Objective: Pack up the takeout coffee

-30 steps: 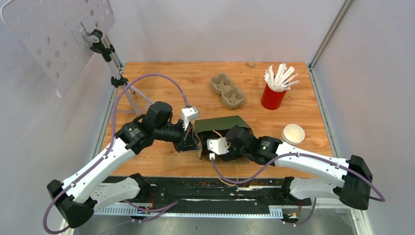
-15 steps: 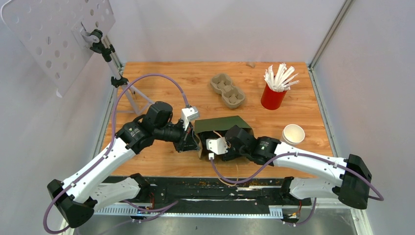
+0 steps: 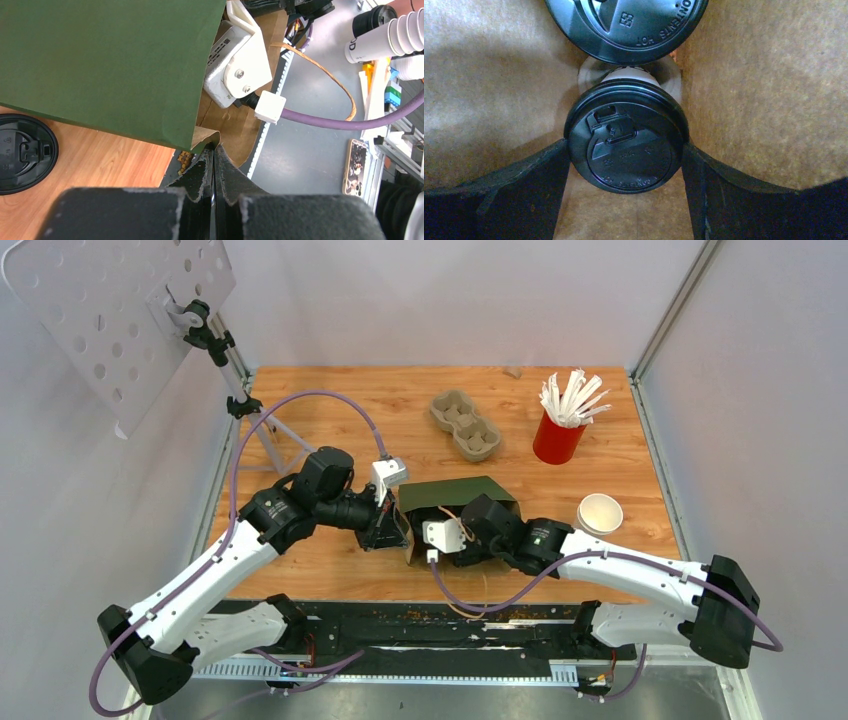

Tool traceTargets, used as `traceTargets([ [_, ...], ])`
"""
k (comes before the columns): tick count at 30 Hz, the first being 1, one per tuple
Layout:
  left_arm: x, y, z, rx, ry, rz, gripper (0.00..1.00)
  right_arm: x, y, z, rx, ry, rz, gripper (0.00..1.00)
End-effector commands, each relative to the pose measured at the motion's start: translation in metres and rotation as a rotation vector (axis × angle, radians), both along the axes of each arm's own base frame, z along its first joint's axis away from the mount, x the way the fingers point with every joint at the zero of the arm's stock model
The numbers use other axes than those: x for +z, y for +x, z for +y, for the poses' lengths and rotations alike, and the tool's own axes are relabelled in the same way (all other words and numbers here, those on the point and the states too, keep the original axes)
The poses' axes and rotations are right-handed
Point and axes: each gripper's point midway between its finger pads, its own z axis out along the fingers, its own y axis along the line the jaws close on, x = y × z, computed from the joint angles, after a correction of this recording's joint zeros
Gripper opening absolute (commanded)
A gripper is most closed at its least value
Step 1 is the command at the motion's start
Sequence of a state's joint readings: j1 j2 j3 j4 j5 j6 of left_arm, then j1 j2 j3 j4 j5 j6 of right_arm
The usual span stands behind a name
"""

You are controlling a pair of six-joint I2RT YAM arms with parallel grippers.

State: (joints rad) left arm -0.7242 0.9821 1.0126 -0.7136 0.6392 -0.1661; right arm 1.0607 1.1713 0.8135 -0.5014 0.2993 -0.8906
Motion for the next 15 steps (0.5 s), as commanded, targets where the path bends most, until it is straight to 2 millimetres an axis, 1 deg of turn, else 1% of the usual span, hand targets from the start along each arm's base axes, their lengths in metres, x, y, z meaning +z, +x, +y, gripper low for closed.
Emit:
traceTargets([
  [1, 0.0184, 0.0034, -0.0051, -0.019, -0.044, -0.046, 0.05, -0.0124, -0.0053, -0.0046, -0.011, 0.004, 0.046, 0.56],
  [4, 0.019, 0.004, -0.0056, -0.019, -0.044, -0.046, 0.05, -0.0123, -0.005, -0.0051, -0.014, 0.006, 0.045, 0.58],
  [12, 0.019, 0.0045, -0.006, -0.018, -0.044, -0.046, 0.05, -0.0154, -0.006, -0.007, -0.017, 0.003, 0.051, 0.58],
  [15, 0.0186, 0.0045, -0.0059, -0.018, -0.043, -0.046, 0.05, -0.0133, -0.0055, -0.0061, -0.02, 0.01, 0.051, 0.58],
])
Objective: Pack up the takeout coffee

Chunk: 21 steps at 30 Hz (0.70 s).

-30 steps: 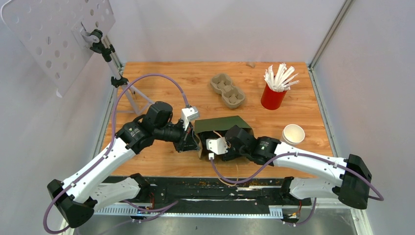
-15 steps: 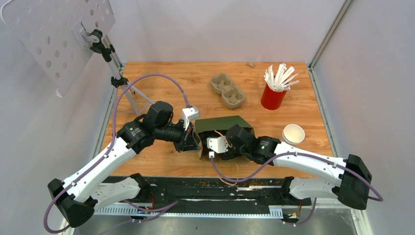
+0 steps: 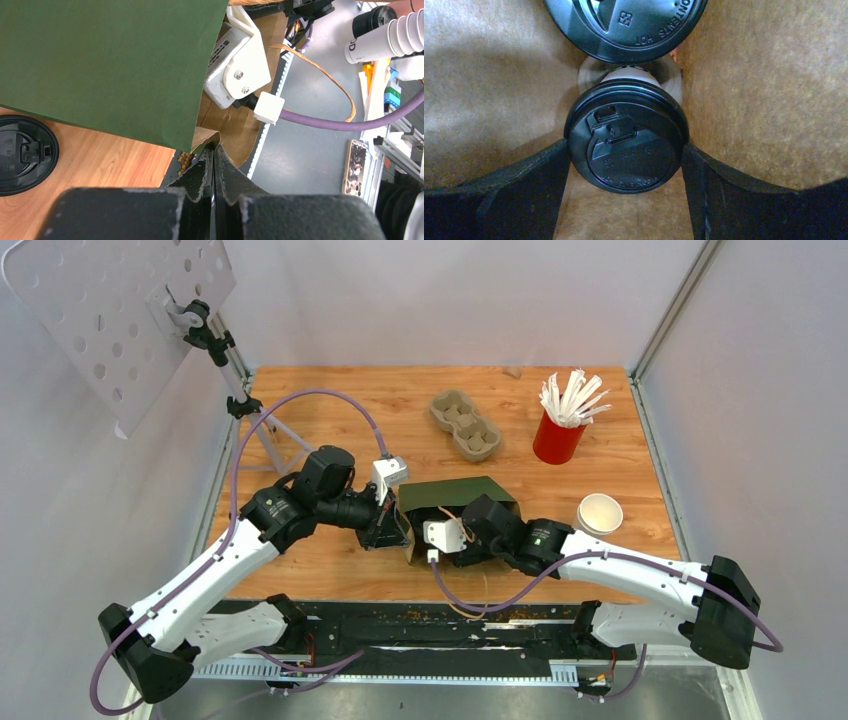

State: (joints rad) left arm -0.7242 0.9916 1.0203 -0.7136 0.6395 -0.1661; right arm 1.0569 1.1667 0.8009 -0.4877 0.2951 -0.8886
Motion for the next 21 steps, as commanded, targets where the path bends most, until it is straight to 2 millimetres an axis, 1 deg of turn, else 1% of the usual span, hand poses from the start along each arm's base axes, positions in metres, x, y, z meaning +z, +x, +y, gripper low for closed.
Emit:
traceTargets([
  [1, 0.017, 0.003, -0.005, -0.017, -0.042, -0.045, 0.05, -0.01, -0.005, -0.005, -0.019, 0.006, 0.049, 0.58],
  [4, 0.018, 0.004, -0.005, -0.013, -0.043, -0.044, 0.05, -0.001, -0.003, -0.004, -0.03, 0.021, 0.035, 0.6],
  [9, 0.018, 0.004, -0.006, -0.013, -0.046, -0.043, 0.05, 0.01, -0.001, -0.003, -0.041, 0.039, 0.026, 0.68],
  [12, 0.017, 0.005, -0.007, -0.01, -0.052, -0.037, 0.05, 0.016, 0.0, -0.001, -0.046, 0.054, 0.018, 0.69],
  [17, 0.018, 0.005, -0.007, -0.007, -0.052, -0.042, 0.05, 0.022, 0.0, 0.0, -0.044, 0.058, 0.018, 0.7],
  [21, 0.018, 0.006, -0.006, -0.005, -0.051, -0.045, 0.05, 0.024, 0.0, 0.001, -0.037, 0.061, 0.02, 0.75],
])
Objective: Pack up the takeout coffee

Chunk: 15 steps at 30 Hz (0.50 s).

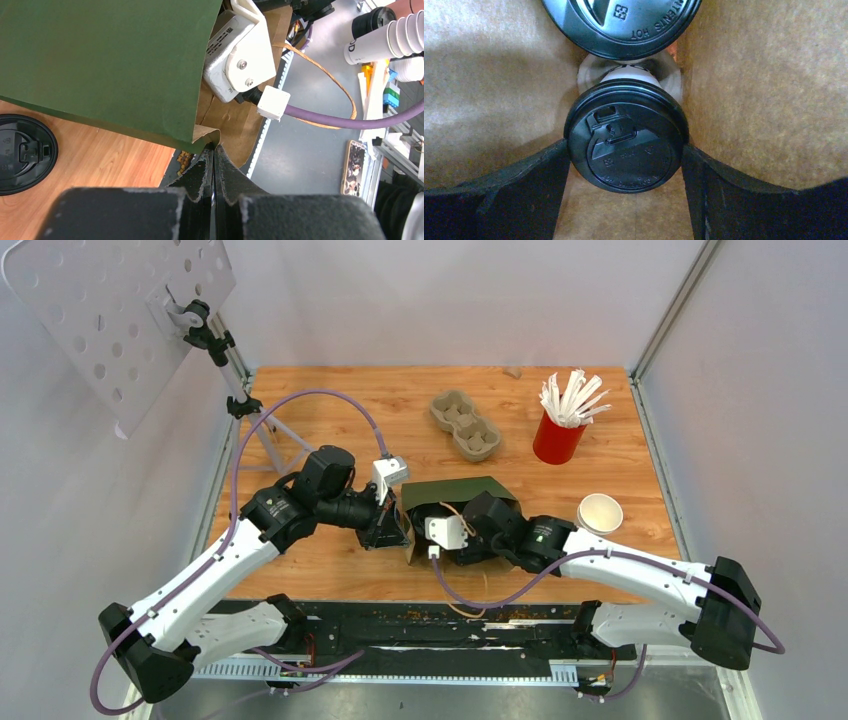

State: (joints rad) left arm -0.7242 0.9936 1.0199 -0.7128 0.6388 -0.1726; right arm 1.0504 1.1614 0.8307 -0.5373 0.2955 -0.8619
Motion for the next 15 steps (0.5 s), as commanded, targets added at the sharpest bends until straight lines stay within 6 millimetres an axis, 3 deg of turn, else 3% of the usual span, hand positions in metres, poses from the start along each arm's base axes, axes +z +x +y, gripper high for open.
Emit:
traceTargets([
  [1, 0.018, 0.006, -0.006, -0.008, -0.05, -0.049, 0.05, 0.019, 0.0, 0.005, -0.011, 0.058, 0.002, 0.75],
  [15, 0.02, 0.008, -0.009, -0.003, -0.06, -0.045, 0.05, 0.03, -0.001, 0.009, 0.009, 0.071, 0.005, 0.84],
])
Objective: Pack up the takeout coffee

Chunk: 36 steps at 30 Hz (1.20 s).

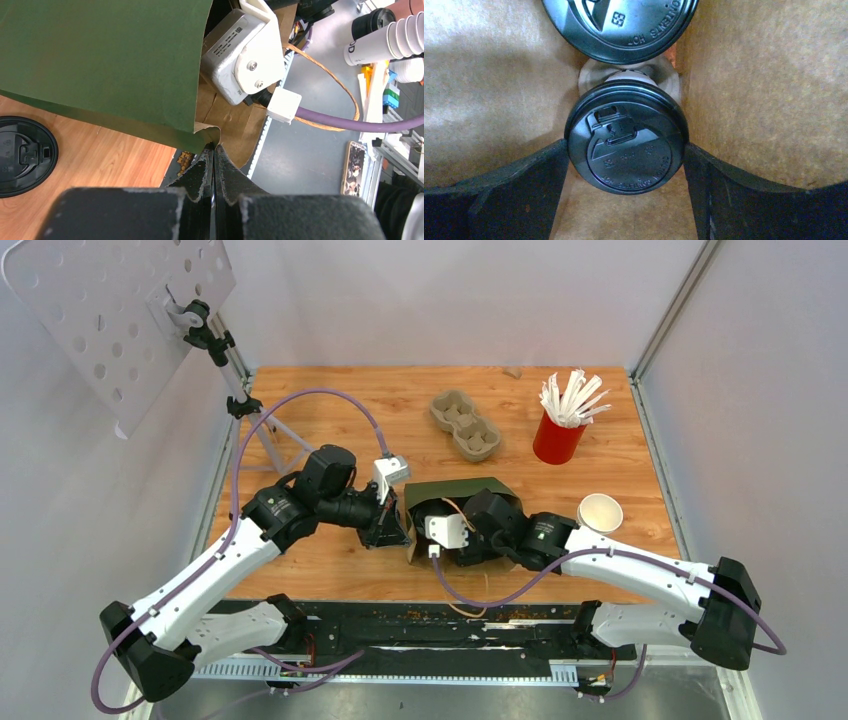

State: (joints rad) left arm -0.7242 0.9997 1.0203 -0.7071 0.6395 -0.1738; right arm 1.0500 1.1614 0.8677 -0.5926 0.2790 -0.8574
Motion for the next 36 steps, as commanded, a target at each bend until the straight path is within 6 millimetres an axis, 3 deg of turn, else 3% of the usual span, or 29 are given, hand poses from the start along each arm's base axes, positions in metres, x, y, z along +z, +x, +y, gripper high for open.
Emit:
traceTargets([
  [1, 0.021, 0.007, -0.009, -0.001, -0.063, -0.045, 0.05, 0.024, 0.002, 0.01, 0.001, 0.08, -0.015, 0.85],
  [9, 0.022, 0.009, -0.011, 0.003, -0.071, -0.045, 0.05, 0.022, 0.0, 0.011, 0.011, 0.074, 0.001, 0.89],
  [17, 0.024, 0.011, -0.012, 0.001, -0.071, -0.048, 0.04, 0.034, 0.0, 0.014, 0.004, 0.086, 0.009, 0.91],
  [36, 0.04, 0.023, -0.029, 0.035, -0.142, -0.02, 0.05, 0.052, -0.011, 0.008, -0.032, 0.127, 0.081, 0.86],
])
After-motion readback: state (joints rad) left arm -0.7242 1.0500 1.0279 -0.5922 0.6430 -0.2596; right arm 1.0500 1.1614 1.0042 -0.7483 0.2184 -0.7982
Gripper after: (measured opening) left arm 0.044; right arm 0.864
